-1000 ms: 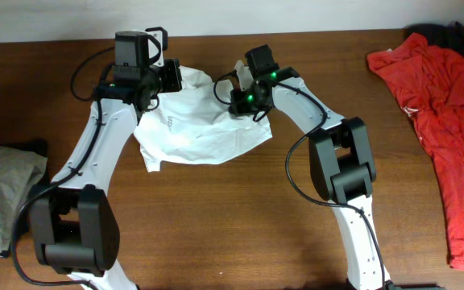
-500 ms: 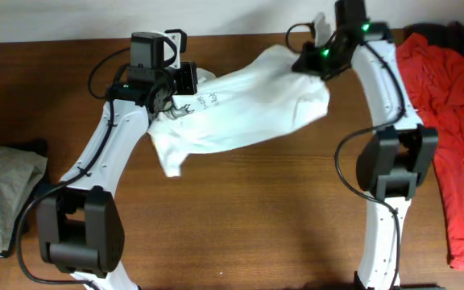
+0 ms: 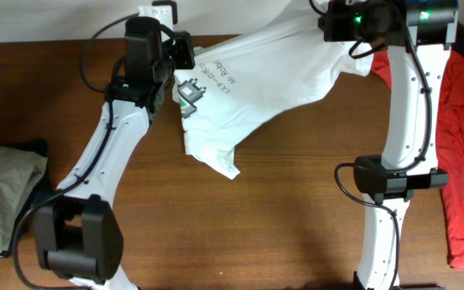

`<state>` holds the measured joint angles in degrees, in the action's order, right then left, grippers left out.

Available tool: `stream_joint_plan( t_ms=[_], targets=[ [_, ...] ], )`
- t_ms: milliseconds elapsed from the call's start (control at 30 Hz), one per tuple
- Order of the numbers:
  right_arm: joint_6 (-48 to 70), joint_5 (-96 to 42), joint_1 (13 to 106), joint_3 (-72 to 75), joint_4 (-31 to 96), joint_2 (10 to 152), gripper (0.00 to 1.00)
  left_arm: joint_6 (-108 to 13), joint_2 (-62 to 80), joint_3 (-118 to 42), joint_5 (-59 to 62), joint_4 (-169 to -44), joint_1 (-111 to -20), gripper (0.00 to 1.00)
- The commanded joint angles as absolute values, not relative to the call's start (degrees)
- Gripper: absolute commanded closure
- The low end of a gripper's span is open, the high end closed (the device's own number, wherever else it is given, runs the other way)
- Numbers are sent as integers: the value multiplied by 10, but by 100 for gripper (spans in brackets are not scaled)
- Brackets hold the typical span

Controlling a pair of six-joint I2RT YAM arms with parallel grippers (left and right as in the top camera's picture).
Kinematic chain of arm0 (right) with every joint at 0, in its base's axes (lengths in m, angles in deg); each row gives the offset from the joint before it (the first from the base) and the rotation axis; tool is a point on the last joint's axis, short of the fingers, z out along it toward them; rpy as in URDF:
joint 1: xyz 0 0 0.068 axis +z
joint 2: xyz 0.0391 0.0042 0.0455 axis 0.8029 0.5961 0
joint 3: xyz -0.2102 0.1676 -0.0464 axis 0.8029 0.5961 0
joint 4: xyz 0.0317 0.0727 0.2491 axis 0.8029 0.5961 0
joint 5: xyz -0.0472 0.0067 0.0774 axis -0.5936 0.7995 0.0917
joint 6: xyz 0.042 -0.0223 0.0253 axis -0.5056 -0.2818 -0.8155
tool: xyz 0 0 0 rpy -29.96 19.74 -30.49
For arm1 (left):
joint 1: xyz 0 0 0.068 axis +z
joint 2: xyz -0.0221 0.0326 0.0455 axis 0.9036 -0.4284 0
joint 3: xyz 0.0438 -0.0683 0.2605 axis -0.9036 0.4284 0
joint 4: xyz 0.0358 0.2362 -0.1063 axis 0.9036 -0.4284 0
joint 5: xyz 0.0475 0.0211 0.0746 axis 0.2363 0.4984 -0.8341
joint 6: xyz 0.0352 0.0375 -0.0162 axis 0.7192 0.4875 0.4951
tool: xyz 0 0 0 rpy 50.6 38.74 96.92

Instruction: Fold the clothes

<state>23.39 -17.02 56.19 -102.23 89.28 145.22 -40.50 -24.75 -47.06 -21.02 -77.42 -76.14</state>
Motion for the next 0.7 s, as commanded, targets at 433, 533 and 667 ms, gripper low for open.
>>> stream_joint_plan(
  t_ms=[433, 533, 667],
  targets=[
    [231, -327, 520, -1048, 945, 1298, 96, -230, 113, -489, -483, -823, -696, 100],
    [227, -327, 520, -1048, 948, 1298, 96, -231, 54, -489, -480, -821, -696, 100],
    [216, -325, 520, -995, 954, 1311, 96, -233, -88, -489, -480, -796, -696, 100]
  ],
)
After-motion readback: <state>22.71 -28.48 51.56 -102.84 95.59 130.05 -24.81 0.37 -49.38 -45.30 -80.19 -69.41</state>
